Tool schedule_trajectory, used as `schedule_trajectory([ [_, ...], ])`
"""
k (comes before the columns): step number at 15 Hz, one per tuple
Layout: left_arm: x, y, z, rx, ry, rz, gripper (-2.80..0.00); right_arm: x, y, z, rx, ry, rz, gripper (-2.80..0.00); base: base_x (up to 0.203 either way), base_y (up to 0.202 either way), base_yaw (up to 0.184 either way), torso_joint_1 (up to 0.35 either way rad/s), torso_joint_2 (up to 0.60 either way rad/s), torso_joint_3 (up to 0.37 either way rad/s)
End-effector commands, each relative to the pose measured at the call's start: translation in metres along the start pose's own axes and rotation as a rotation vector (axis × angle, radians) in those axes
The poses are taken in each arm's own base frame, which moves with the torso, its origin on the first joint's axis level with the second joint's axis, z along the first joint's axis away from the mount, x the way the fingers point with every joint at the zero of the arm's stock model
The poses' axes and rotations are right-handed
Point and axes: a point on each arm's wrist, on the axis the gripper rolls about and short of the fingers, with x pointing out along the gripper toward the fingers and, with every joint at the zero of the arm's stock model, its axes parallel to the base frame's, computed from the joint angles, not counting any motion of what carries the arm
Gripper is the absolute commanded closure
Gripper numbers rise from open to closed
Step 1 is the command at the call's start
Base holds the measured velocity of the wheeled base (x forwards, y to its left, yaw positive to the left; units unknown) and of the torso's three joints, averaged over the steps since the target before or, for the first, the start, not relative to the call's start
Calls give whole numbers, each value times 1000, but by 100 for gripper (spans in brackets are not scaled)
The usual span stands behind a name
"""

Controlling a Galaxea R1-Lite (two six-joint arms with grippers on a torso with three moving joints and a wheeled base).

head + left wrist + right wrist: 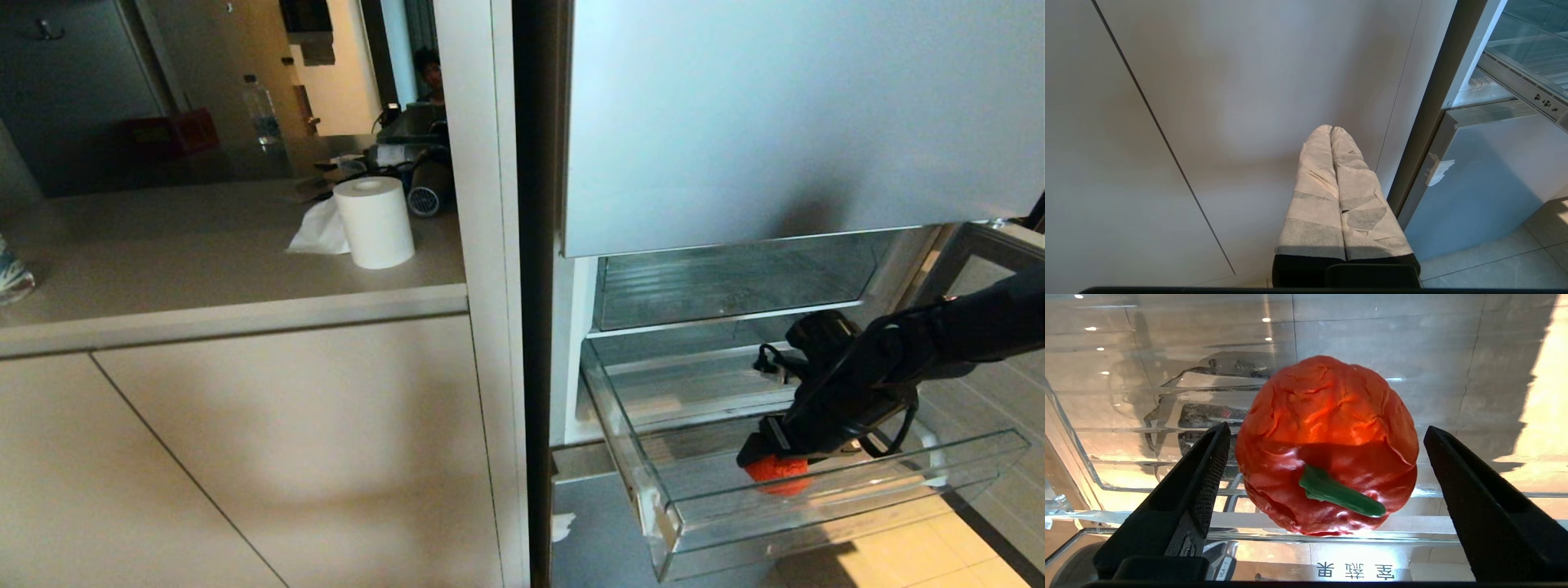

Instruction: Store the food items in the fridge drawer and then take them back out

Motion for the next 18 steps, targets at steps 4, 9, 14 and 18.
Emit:
schedule_trajectory([
  [4,0,0,0,1,2,1,0,-2,2,-7,-1,14,-1,-280,0,0,0,0,0,0],
  [9,0,0,0,0,1,0,0,-1,2,-4,6,8,2,0,0,0,0,0,0,0],
  [14,0,0,0,0,1,0,0,-51,15,2,-19,-168,12,0,0,0,0,0,0,0],
  [18,0,0,0,0,3,0,0,-90,24,-7,-23,-363,26,0,0,0,0,0,0,0],
])
